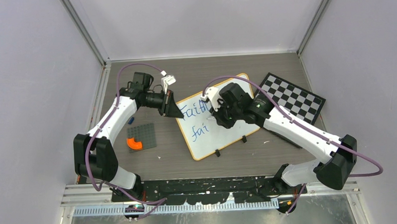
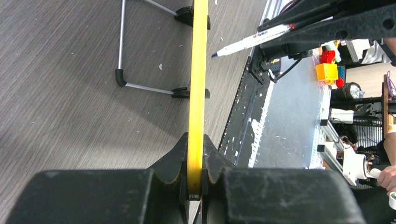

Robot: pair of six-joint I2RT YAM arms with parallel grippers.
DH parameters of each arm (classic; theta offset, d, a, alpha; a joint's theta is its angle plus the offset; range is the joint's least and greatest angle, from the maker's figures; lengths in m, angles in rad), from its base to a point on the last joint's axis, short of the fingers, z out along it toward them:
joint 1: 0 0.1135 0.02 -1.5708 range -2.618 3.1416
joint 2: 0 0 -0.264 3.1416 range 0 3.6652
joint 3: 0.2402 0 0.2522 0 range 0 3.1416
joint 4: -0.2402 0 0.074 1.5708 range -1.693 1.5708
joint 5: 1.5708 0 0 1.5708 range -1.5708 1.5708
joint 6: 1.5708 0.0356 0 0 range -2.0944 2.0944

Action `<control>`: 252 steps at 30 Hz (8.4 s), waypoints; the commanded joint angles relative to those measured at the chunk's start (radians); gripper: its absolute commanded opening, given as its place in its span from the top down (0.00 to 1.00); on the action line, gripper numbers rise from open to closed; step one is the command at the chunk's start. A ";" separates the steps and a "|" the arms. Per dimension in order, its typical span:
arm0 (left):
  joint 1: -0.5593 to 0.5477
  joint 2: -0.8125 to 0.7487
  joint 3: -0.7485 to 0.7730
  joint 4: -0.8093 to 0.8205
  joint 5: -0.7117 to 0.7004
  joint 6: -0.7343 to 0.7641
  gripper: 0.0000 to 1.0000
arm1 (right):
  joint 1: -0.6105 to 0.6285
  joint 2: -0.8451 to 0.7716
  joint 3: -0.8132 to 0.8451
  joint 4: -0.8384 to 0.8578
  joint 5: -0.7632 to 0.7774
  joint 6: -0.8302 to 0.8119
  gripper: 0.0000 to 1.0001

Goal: Write a sentence on the whiteboard
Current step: Write a sentence on the whiteboard, then pick up the pen cap from the center of the board.

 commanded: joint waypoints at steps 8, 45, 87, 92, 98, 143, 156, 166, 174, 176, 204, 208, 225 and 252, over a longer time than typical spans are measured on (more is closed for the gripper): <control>-0.004 -0.005 0.035 -0.033 0.024 -0.005 1.00 | -0.027 -0.002 -0.017 0.032 0.010 0.001 1.00; -0.006 -0.009 0.032 -0.032 0.028 -0.005 1.00 | -0.056 -0.045 -0.033 -0.025 0.040 -0.010 1.00; -0.009 0.019 0.044 -0.039 0.025 -0.002 1.00 | -0.089 -0.032 -0.114 -0.022 0.024 -0.040 1.00; -0.010 0.017 0.041 -0.038 0.024 0.000 1.00 | -0.089 -0.017 -0.139 -0.013 -0.007 -0.020 1.00; -0.010 0.019 0.041 -0.040 0.025 0.000 1.00 | -0.080 0.003 -0.114 -0.008 -0.036 -0.004 1.00; -0.015 0.009 0.019 -0.021 0.022 -0.002 1.00 | -0.070 -0.038 -0.153 -0.001 0.142 0.006 1.00; -0.016 -0.017 0.045 -0.039 -0.002 0.010 0.67 | -0.071 -0.125 -0.002 -0.114 -0.021 0.011 1.00; 0.020 -0.103 0.186 -0.106 -0.033 0.017 0.27 | -0.074 -0.129 0.146 -0.234 -0.292 0.041 1.00; 0.363 -0.189 0.293 -0.238 -0.090 0.182 0.29 | -0.150 -0.142 0.204 -0.266 -0.415 0.060 1.00; 0.454 -0.157 0.311 -0.319 -0.124 0.268 0.32 | -0.170 -0.151 0.197 -0.260 -0.420 0.065 1.00; 0.520 0.265 0.020 -0.034 -0.789 0.461 0.54 | -0.194 -0.145 0.161 -0.258 -0.421 0.063 1.00; 0.511 0.301 0.009 0.009 -0.797 0.445 0.53 | -0.195 -0.142 0.161 -0.258 -0.420 0.063 1.00; 0.485 0.359 -0.072 0.104 -0.813 0.455 0.64 | -0.197 -0.129 0.154 -0.252 -0.397 0.061 1.00; 0.463 0.210 0.000 -0.107 -0.594 0.461 1.00 | -0.208 -0.084 0.203 -0.253 -0.400 0.071 1.00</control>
